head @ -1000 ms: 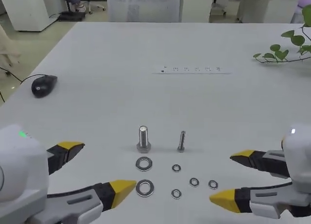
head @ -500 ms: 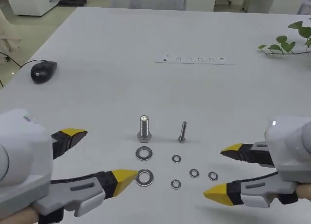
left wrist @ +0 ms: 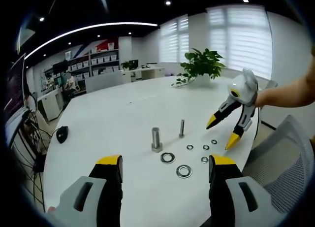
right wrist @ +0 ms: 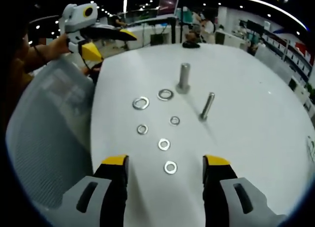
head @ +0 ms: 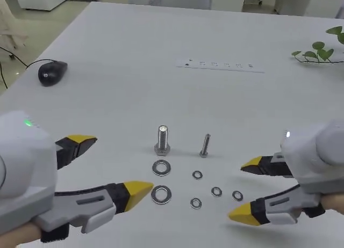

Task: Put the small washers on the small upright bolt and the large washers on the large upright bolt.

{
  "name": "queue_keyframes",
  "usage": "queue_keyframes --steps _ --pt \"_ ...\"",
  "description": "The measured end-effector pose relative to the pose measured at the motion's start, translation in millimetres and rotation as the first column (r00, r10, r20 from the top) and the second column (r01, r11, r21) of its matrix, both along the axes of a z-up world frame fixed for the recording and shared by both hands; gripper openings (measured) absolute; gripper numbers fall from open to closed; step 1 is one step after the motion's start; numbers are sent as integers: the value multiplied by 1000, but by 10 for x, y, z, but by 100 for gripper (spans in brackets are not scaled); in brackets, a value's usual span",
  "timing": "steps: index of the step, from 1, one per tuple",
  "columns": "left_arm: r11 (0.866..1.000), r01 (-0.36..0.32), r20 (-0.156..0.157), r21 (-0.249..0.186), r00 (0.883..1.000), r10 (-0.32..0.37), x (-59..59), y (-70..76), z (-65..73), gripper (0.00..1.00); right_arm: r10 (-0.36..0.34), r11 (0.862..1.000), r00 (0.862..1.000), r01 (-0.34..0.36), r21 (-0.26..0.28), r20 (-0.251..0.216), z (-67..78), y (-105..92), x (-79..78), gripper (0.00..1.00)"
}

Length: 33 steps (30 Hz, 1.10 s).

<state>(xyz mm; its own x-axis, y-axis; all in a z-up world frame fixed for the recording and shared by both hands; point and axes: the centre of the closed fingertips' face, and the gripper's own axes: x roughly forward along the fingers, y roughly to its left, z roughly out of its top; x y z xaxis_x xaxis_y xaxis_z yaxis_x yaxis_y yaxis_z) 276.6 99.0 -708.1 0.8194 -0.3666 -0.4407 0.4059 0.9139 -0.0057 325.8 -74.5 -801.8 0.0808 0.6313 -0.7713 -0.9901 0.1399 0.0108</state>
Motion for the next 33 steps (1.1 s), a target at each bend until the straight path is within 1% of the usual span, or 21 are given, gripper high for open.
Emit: queue_keyframes --steps 1,3,9,13,14,16,17,19,20,22,23,24,25,28,30,32,33 --pt "1000 0 1 -2 1000 0 0 -1 2 71 11 1000 1000 -11 -15 -4 -14 -10 -1 62" --pt "1000 -4 0 -5 1000 4 0 2 7 71 23 999 1000 -23 -24 0 -17 -11 7 62" --pt "1000 -13 7 -9 1000 14 1 25 18 71 70 995 998 -70 -77 -2 -69 -7 32 59" --pt "1000 -18 2 -12 1000 18 -3 35 16 71 122 984 992 -121 -132 4 -120 -27 25 55" --pt "1000 -17 4 -13 1000 18 -4 34 22 71 129 982 992 -126 -138 9 -125 -26 32 54" --pt "1000 -19 10 -15 1000 19 -3 35 39 71 146 977 989 -144 -155 2 -143 -32 23 53" --pt "1000 -19 12 -17 1000 19 -2 33 45 71 158 974 987 -156 -166 -5 -155 -34 14 53" --pt "1000 -19 12 -18 1000 19 0 30 47 71 182 964 983 -180 -196 -5 -171 -54 11 52" --pt "1000 -19 12 -19 1000 19 0 29 47 71 207 954 978 -201 -223 3 -183 -74 20 52" --pt "1000 -21 13 -21 1000 21 2 28 48 70 224 947 975 -218 -234 -3 -189 -76 10 49" --pt "1000 -21 13 -21 1000 22 1 28 48 70 223 947 975 -219 -236 -6 -190 -74 12 48" --pt "1000 -22 13 -22 1000 23 -1 30 48 70 237 941 971 -233 -246 -13 -194 -80 7 45" --pt "999 -24 12 -23 1000 24 -3 31 47 70 254 933 967 -247 -261 -8 -196 -87 14 44" --pt "999 -31 14 -26 999 31 -11 38 47 70 281 917 960 -272 -291 -11 -218 -97 13 41" --pt "999 -36 11 -34 999 36 -24 37 41 70 285 916 958 -277 -291 -18 -213 -86 5 39" --pt "999 -39 16 -34 999 40 -34 40 35 70 293 912 956 -284 -297 -17 -213 -80 1 36" --pt "998 -43 15 -39 999 44 -39 43 24 70 296 908 955 -290 -302 -26 -216 -85 -13 35"
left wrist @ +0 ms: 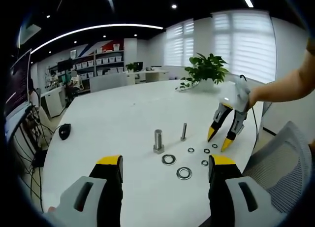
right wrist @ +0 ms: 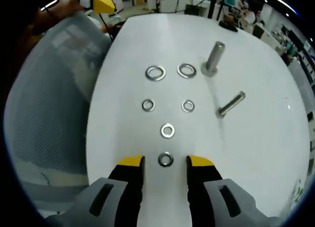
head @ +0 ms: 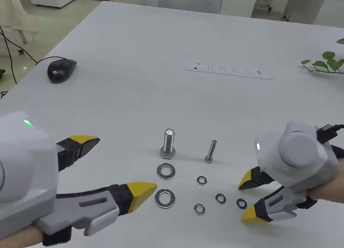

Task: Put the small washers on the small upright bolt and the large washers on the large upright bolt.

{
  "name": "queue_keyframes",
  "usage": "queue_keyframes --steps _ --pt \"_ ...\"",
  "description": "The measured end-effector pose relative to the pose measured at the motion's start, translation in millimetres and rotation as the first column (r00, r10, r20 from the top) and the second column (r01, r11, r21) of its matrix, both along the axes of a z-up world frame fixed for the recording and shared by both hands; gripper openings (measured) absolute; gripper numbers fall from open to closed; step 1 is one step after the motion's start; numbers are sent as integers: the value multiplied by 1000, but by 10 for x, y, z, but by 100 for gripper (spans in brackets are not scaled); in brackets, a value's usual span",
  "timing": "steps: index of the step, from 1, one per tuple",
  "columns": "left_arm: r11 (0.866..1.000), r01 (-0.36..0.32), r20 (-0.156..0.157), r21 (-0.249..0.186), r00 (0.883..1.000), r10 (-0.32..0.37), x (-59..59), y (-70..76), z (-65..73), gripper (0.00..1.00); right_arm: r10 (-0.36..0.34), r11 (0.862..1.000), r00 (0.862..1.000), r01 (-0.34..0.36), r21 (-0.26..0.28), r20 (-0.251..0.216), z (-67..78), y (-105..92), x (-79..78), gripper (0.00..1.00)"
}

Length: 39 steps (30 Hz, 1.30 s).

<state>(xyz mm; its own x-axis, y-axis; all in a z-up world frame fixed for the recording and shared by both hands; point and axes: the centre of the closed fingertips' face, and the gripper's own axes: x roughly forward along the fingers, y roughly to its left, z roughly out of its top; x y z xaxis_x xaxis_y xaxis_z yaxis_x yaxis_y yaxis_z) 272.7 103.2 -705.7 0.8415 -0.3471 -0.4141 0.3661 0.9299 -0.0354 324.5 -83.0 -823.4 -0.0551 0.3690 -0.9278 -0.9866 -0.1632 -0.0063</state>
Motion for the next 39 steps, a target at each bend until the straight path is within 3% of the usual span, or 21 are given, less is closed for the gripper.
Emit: queue_keyframes --steps 4,10,23,39 --pt "1000 -8 -9 -15 1000 8 -11 6 -52 70 12 1000 1000 -12 -12 -4 -1 -3 -15 32" --pt "1000 -11 3 -16 1000 11 7 16 -36 70 44 998 999 -44 -50 7 -2 -13 -8 26" --pt "1000 -1 25 14 1000 1 22 31 -20 70 116 989 993 -113 -99 30 -9 2 -22 20" --pt "999 7 21 37 1000 -8 20 30 -44 70 85 990 996 -82 -114 26 -14 -24 9 18"
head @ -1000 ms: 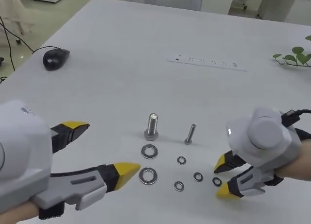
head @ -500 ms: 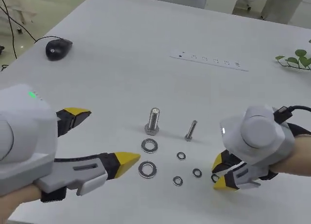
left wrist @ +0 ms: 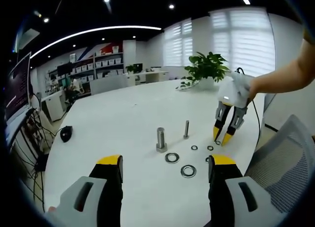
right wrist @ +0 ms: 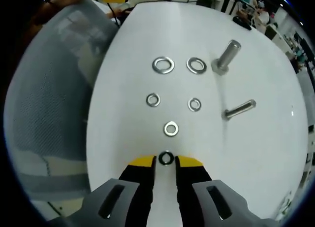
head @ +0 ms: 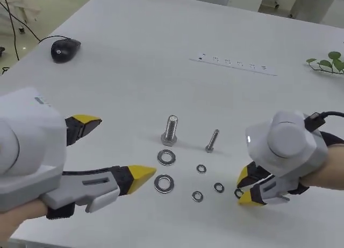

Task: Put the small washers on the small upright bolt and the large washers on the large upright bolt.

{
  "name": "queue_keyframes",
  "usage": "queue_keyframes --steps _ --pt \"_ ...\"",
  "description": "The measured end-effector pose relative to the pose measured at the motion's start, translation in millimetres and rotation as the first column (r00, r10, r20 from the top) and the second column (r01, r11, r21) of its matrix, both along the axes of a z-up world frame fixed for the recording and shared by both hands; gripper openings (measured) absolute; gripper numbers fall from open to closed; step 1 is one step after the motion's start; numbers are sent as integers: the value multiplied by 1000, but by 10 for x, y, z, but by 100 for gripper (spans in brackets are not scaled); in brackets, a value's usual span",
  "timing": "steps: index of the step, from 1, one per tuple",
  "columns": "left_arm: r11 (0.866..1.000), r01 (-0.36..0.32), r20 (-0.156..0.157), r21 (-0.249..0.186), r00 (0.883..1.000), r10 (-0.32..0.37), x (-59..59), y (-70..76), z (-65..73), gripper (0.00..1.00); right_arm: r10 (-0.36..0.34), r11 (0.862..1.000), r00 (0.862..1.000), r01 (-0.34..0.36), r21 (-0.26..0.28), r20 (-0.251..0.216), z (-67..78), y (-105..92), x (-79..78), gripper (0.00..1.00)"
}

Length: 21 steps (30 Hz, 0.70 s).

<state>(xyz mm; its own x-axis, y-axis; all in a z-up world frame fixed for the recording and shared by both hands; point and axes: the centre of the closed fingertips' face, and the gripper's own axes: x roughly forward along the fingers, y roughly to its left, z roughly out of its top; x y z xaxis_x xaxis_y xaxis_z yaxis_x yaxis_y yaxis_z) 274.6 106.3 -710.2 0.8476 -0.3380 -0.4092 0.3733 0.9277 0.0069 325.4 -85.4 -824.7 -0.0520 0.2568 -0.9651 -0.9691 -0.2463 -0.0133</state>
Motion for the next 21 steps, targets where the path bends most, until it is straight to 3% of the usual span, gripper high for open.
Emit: queue_keyframes --steps 10,21 --pt "1000 3 -2 8 1000 -3 7 -1 -10 70 8 1000 1000 -8 -19 6 -2 -10 13 16" --pt "1000 6 -4 7 1000 -6 -1 1 -13 70 -2 1000 1000 2 -7 3 19 7 21 12"
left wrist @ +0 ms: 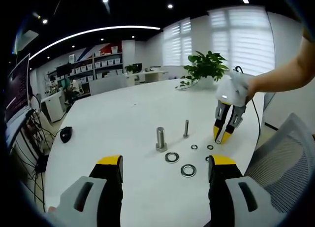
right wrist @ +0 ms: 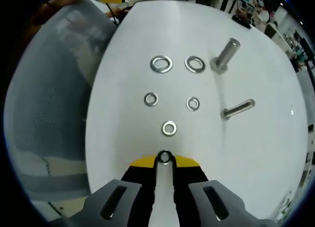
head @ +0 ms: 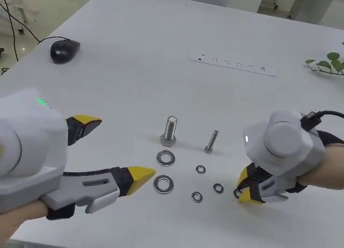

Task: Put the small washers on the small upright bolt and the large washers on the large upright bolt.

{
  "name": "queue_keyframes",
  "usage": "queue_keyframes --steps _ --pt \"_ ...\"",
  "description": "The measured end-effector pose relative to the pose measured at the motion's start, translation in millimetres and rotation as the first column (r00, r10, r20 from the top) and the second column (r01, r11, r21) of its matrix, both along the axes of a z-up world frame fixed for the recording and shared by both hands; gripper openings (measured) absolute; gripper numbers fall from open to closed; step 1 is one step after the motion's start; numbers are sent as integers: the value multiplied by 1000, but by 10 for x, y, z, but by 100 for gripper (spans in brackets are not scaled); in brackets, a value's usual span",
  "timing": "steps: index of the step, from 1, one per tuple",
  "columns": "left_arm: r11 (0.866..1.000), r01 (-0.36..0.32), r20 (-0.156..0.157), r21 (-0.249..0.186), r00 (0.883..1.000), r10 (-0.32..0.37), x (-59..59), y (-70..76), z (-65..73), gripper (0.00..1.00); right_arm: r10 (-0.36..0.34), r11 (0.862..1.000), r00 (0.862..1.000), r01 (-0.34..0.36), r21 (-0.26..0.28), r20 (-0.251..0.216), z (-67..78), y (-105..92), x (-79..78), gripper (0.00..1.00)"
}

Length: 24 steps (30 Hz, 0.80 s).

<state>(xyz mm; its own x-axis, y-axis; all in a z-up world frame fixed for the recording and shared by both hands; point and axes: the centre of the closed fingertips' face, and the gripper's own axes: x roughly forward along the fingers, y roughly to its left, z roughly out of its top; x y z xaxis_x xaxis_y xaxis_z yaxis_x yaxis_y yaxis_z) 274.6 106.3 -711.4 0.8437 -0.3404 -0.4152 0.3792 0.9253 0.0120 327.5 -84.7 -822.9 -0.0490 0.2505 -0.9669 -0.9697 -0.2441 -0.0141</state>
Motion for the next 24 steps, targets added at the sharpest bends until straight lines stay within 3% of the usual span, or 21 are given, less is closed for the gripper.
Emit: queue_keyframes --steps 9,16,24 --pt "1000 3 -7 -1 1000 -3 -6 -5 -20 70 -8 1000 1000 8 -13 -2 27 -22 14 12" --pt "1000 5 -10 6 1000 -5 -5 -9 -31 70 -1 1000 1000 1 3 3 223 59 108 12" --pt "1000 8 -9 6 1000 -8 -9 -19 -32 70 -4 999 999 2 48 51 511 307 387 12"
